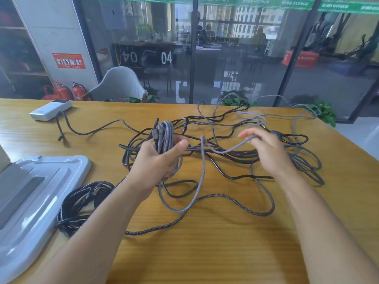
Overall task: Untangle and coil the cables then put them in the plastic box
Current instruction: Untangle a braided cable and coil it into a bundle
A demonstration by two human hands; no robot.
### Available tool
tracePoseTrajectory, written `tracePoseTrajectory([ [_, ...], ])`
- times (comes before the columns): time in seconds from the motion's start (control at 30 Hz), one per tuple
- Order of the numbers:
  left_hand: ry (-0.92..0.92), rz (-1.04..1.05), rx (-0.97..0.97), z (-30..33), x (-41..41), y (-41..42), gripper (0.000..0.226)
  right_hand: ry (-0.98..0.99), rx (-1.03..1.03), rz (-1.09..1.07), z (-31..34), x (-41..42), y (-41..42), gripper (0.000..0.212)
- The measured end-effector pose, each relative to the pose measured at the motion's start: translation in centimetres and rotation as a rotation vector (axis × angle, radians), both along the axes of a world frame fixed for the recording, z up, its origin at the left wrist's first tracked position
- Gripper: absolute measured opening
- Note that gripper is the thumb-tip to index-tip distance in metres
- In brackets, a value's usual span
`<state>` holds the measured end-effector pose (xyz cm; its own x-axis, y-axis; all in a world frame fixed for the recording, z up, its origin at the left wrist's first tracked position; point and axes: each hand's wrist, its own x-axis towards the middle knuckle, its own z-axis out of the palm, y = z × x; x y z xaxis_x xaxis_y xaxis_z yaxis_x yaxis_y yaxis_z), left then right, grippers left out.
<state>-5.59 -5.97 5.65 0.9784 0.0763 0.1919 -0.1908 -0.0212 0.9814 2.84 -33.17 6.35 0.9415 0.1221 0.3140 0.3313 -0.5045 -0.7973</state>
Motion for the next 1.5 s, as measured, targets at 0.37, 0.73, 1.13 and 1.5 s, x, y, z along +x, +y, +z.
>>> tracePoseTrajectory([
  [0.37,-0.008,0.035,0.049,0.4,-0.3,-0.6,0.049,-0.353,-0.269,0.324,-1.0,-3.9,5.6,0.036],
  [0.73,-0.027,-0.034,0.006,1.1,-0.6,-0.6,0.061,-0.164,-0.521,0.568,-2.0,-3.9,5.9,0.041],
  [1.13,-0.008,-0.261,-0.042,1.7,-1.5,-0.5,0.028,-0.186,-0.018,0.325,-1.4,-3.8,5.9,0.041],
  [1.5,0.117,-0.532,0.196,1.7,-2.4,-3.2,0.028,-0.066,0.456,0.468,-0.6,-5.9,8.2,0.057],
])
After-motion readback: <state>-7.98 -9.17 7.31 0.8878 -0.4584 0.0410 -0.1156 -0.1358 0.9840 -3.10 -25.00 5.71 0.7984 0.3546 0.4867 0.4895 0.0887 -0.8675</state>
